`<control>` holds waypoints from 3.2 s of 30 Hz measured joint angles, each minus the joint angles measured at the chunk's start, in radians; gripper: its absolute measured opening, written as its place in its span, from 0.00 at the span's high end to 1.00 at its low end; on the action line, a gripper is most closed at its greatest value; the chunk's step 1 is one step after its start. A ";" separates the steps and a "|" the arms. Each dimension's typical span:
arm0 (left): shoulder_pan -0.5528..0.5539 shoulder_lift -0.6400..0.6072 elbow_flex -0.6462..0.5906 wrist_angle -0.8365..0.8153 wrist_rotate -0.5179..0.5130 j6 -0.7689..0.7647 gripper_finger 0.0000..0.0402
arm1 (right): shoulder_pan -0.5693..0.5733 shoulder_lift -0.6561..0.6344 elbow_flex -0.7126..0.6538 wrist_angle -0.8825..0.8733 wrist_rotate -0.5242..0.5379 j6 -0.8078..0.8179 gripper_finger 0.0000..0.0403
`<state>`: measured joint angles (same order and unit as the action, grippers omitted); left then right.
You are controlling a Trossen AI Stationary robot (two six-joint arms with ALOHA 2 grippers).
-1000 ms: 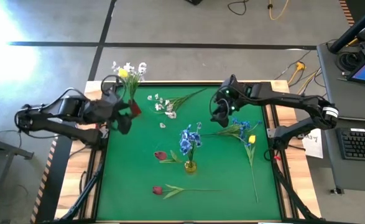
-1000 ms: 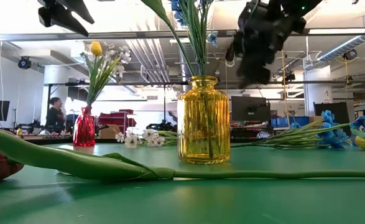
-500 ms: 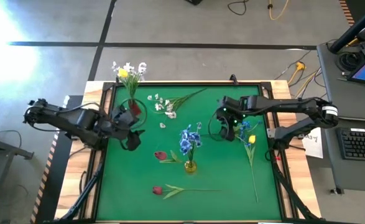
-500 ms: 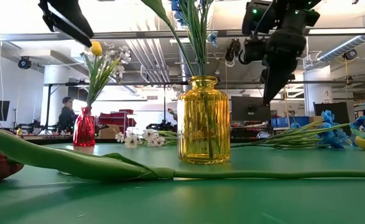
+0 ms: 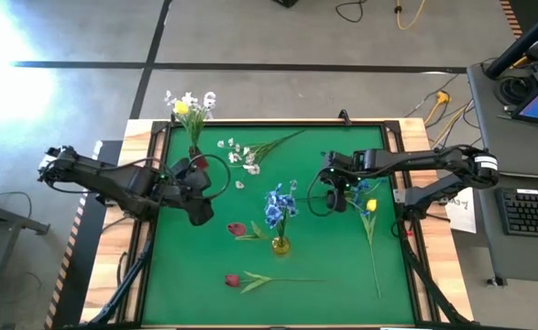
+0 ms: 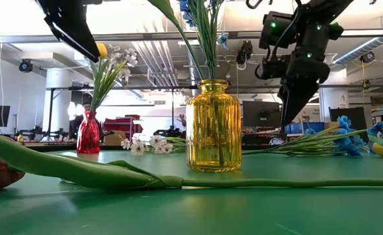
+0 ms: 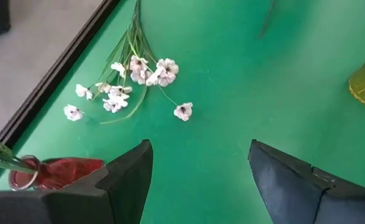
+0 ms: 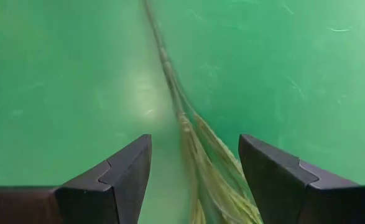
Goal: Sort flowers into vase by color
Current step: Put the blue flowers into the yellow vase
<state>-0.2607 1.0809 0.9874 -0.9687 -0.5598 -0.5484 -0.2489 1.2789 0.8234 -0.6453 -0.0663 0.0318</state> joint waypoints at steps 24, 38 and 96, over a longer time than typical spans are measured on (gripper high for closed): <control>0.001 0.044 -0.001 0.019 -0.034 0.069 0.38 | 0.006 0.000 -0.062 0.169 0.182 0.049 0.42; 0.001 0.045 -0.001 0.019 -0.035 0.150 0.38 | -0.094 0.000 0.222 0.271 0.294 -0.111 0.47; 0.001 0.046 -0.001 0.079 -0.141 0.175 0.38 | 0.040 0.337 0.087 -0.007 0.036 -0.047 0.59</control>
<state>-0.2600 1.1269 0.9867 -0.8900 -0.7007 -0.3738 -0.2092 1.6156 0.9106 -0.6521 -0.0299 -0.0152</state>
